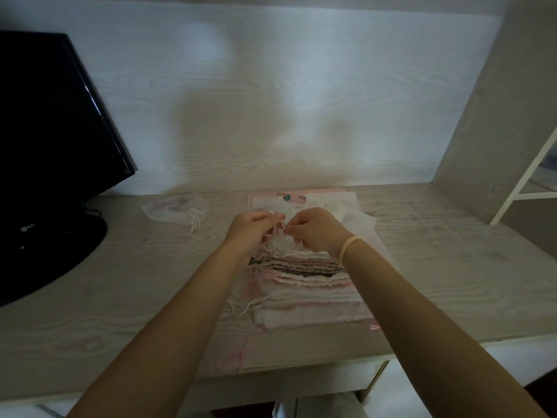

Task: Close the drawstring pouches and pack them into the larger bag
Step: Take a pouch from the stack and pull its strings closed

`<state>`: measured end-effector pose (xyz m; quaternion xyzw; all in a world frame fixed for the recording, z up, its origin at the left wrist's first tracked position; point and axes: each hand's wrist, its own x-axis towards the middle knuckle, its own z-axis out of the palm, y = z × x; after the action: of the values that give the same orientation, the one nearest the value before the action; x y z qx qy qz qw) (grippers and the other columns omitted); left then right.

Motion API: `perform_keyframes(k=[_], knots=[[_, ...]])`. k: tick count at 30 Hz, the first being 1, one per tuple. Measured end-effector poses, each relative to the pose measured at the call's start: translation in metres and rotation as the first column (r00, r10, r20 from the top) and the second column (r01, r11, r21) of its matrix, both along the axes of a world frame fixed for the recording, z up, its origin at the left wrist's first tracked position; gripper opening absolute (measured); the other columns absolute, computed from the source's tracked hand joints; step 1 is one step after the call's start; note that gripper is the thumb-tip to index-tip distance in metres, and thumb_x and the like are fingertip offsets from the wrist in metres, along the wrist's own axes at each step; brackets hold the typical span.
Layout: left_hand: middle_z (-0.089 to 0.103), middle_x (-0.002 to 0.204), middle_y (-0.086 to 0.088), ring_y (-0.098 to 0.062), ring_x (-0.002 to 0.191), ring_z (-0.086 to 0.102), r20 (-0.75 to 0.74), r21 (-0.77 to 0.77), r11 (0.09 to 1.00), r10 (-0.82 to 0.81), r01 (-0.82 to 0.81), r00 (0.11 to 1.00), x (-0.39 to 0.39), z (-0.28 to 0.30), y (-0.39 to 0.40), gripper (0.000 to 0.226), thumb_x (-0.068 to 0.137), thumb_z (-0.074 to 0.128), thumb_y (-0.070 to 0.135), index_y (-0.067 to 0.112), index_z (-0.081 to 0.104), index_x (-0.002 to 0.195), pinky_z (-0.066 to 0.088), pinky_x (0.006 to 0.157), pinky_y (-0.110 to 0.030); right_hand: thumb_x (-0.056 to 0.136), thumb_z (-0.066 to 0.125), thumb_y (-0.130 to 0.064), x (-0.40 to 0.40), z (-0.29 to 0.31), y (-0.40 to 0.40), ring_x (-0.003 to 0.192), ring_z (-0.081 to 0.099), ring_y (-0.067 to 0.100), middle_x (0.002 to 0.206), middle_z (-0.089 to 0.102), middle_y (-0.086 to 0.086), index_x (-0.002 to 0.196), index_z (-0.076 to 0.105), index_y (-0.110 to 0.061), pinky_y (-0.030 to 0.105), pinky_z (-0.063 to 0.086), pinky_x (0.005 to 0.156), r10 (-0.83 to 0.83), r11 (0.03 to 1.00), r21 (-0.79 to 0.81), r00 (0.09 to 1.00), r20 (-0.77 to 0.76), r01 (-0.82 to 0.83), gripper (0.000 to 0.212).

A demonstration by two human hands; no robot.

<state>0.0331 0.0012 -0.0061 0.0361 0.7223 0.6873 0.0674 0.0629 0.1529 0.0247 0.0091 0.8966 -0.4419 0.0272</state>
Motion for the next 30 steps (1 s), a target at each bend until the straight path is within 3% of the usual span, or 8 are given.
perform_keyframes(k=[6, 9, 13, 15, 18, 23, 30], knots=[[0.072, 0.085, 0.005, -0.003, 0.075, 0.064, -0.04, -0.035, 0.999, -0.031, 0.029, 0.999, 0.002, 0.003, 0.0, 0.018, 0.082, 0.074, 0.004, 0.018, 0.075, 0.094, 0.048, 0.06, -0.012, 0.09, 0.061, -0.017, -0.001, -0.002, -0.002, 0.047, 0.054, 0.016, 0.068, 0.066, 0.008, 0.08, 0.069, -0.004, 0.023, 0.046, 0.047, -0.01, 0.998, -0.053, 0.998, 0.062, 0.013, 0.018], [0.071, 0.092, -0.001, -0.01, 0.081, 0.066, -0.108, -0.12, 0.993, -0.008, -0.005, 0.994, 0.001, 0.003, -0.001, 0.021, 0.081, 0.075, 0.004, 0.018, 0.073, 0.097, 0.053, 0.067, -0.014, 0.088, 0.06, -0.017, -0.006, 0.005, 0.008, 0.068, 0.063, 0.016, 0.077, 0.071, 0.006, 0.084, 0.072, -0.004, 0.023, 0.051, 0.067, -0.012, 1.0, 0.007, 1.0, -0.018, 0.013, 0.019], [0.069, 0.089, -0.003, -0.013, 0.077, 0.064, -0.17, -0.268, 0.963, -0.079, 0.031, 0.982, 0.001, 0.005, -0.001, 0.024, 0.081, 0.074, 0.004, 0.019, 0.071, 0.1, 0.055, 0.068, -0.022, 0.085, 0.054, -0.003, -0.015, 0.008, 0.005, 0.096, 0.059, 0.019, 0.102, 0.069, 0.006, 0.088, 0.065, -0.016, 0.031, 0.048, 0.087, -0.054, 0.997, -0.069, 0.979, -0.196, 0.041, 0.017], [0.071, 0.089, -0.003, -0.014, 0.078, 0.064, -0.223, -0.315, 0.949, -0.098, 0.024, 0.97, 0.001, 0.005, 0.0, 0.024, 0.08, 0.073, 0.002, 0.019, 0.07, 0.097, 0.055, 0.075, -0.031, 0.086, 0.054, -0.003, -0.02, 0.004, -0.003, 0.091, 0.057, 0.019, 0.099, 0.066, 0.007, 0.095, 0.065, -0.013, 0.029, 0.046, 0.082, 0.007, 1.0, 0.007, 0.987, -0.163, -0.006, 0.017], [0.07, 0.08, 0.004, -0.013, 0.074, 0.066, -0.345, -0.375, 0.925, -0.073, -0.066, 0.936, 0.002, 0.002, 0.0, 0.021, 0.079, 0.073, 0.001, 0.021, 0.069, 0.087, 0.055, 0.073, -0.03, 0.088, 0.052, -0.001, -0.026, -0.001, -0.01, 0.078, 0.057, 0.018, 0.086, 0.063, 0.006, 0.1, 0.067, -0.005, 0.028, 0.046, 0.076, 0.097, 0.985, 0.15, 0.991, -0.095, -0.082, 0.019], [0.071, 0.07, 0.009, -0.006, 0.068, 0.068, -0.474, -0.345, 0.915, 0.02, -0.207, 0.881, 0.004, -0.011, -0.005, 0.014, 0.081, 0.074, 0.007, 0.021, 0.072, 0.082, 0.057, 0.068, -0.027, 0.085, 0.059, 0.0, -0.027, -0.001, -0.013, 0.063, 0.054, 0.006, 0.07, 0.063, -0.004, 0.085, 0.068, -0.011, 0.016, 0.042, 0.059, 0.062, 0.998, 0.029, 0.996, -0.063, -0.06, 0.014], [0.069, 0.07, 0.011, -0.006, 0.065, 0.064, -0.464, -0.306, 0.922, 0.075, -0.239, 0.883, 0.004, -0.018, -0.005, 0.017, 0.08, 0.076, 0.01, 0.027, 0.07, 0.079, 0.054, 0.062, -0.023, 0.083, 0.067, -0.003, -0.026, -0.007, -0.013, 0.065, 0.055, 0.009, 0.075, 0.065, 0.003, 0.087, 0.069, -0.008, 0.017, 0.046, 0.058, 0.027, 0.994, -0.105, 1.0, -0.004, -0.027, 0.008]])
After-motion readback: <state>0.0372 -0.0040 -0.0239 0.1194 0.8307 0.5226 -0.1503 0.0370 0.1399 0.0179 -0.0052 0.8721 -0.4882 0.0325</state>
